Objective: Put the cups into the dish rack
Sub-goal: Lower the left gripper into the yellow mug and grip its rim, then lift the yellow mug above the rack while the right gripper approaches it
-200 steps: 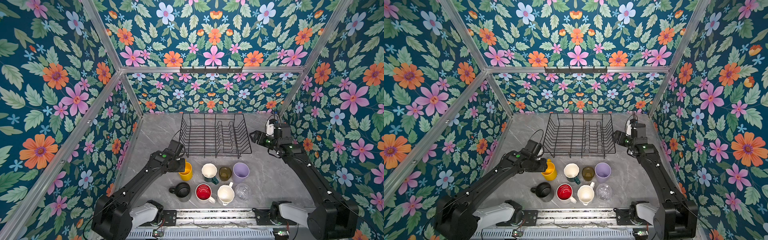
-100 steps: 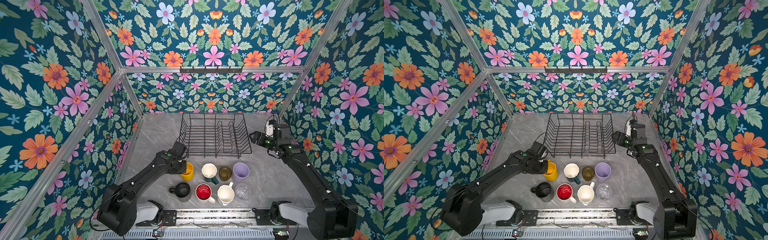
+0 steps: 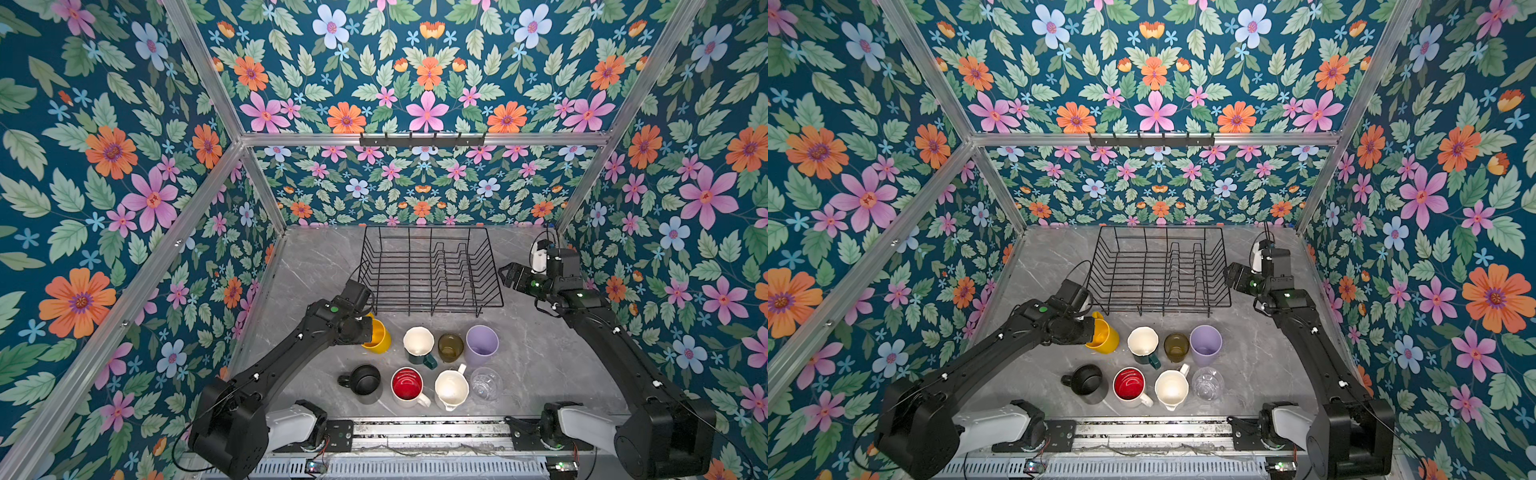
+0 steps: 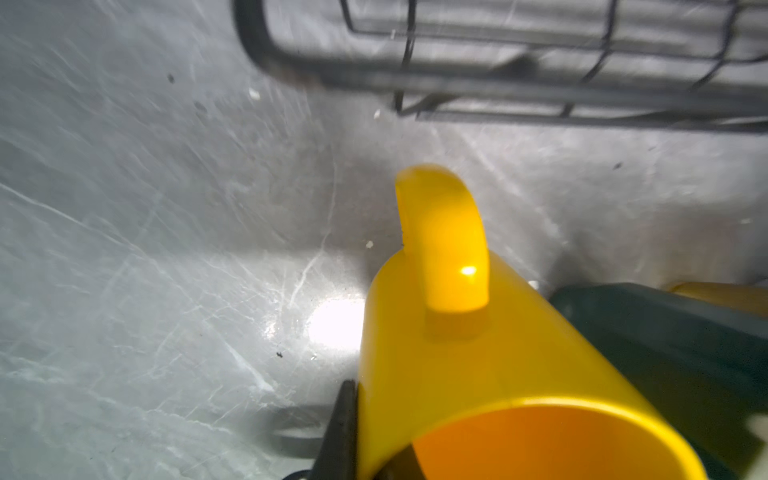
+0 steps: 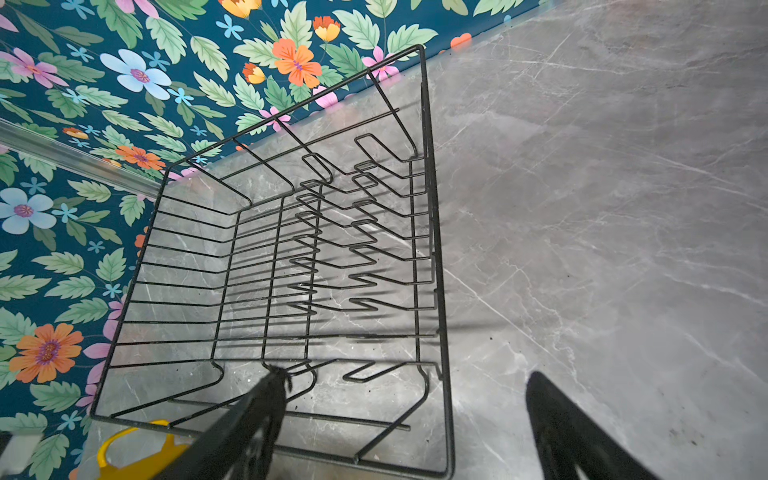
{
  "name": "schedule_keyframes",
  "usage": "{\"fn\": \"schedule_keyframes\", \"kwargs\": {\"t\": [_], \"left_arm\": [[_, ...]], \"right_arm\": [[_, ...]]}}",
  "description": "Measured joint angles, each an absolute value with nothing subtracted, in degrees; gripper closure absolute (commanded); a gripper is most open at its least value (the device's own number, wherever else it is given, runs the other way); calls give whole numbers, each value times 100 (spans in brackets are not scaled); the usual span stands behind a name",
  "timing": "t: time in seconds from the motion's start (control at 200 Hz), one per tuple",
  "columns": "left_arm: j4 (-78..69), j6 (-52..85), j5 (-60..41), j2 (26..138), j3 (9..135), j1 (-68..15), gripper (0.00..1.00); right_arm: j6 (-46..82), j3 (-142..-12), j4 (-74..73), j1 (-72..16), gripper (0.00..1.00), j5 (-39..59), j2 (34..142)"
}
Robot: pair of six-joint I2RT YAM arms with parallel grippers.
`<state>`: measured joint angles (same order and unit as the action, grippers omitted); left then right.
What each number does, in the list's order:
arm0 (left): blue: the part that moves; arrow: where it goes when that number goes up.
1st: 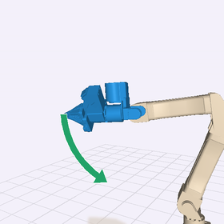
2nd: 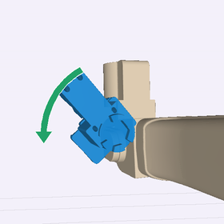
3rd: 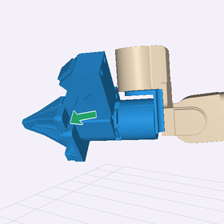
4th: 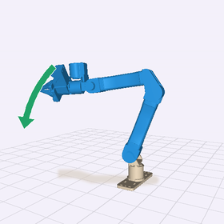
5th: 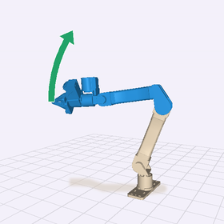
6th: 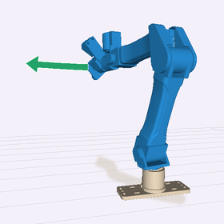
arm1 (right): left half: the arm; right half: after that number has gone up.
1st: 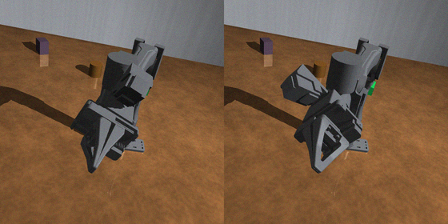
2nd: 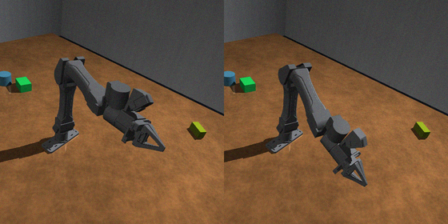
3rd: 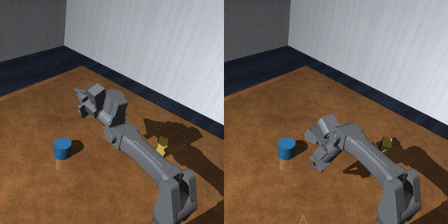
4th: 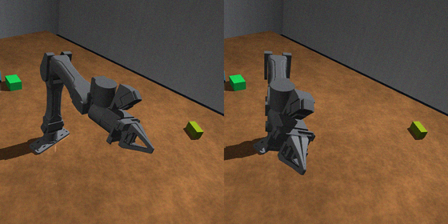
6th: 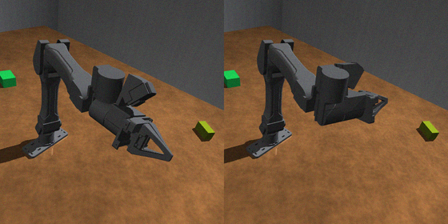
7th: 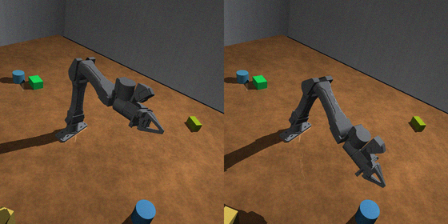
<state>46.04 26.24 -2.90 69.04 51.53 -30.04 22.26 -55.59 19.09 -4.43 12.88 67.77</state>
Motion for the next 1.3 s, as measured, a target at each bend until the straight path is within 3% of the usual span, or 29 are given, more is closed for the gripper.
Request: {"fn": "schedule_keyframes", "kwargs": {"t": [0.32, 0.645, 1.04, 1.3], "left_arm": [[4567, 2049, -228, 5843, 6110, -3004, 100], [1990, 1774, -871, 4668, 4740, -3004, 100], [-1160, 2926, -2580, 5651, 3931, -3000, 100], [-2462, 3454, -3660, 6593, 4219, -2967, 100]], "right_arm": [[2231, -5701, 1872, -438, 10, 1669, 6587], [2552, -5642, 1328, -440, 9, 3030, 6399], [3395, -5072, -482, -449, 2, 5109, 6180], [3680, -4984, -1363, -683, 1, 5704, 6429]]}}
